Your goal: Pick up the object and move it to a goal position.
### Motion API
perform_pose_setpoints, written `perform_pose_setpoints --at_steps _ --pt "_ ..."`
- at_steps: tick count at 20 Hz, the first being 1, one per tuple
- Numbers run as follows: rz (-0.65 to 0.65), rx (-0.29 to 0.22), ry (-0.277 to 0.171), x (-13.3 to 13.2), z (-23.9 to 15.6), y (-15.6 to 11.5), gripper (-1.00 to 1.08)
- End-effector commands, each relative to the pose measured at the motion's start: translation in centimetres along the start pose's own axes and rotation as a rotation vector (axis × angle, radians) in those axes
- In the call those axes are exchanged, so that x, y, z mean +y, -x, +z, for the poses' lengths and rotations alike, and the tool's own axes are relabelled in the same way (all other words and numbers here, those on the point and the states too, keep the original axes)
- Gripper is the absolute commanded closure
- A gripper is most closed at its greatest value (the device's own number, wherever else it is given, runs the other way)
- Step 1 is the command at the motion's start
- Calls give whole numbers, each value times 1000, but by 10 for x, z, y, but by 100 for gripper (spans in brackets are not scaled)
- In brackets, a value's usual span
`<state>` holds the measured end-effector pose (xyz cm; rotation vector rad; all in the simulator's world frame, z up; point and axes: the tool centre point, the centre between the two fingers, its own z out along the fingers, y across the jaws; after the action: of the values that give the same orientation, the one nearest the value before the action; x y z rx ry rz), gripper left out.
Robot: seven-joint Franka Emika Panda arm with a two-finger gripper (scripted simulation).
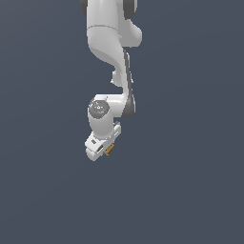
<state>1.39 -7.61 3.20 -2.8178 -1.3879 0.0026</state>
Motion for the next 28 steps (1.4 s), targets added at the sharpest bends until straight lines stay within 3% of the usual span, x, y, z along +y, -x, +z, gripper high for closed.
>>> perform_pose_setpoints --at_steps 1,18,28 --pt "0 1 2 -7 -12 -1 108" --pt "-1 -1 2 -87 -135 -7 108" --pt "-1 1 1 -113 -178 -10 108"
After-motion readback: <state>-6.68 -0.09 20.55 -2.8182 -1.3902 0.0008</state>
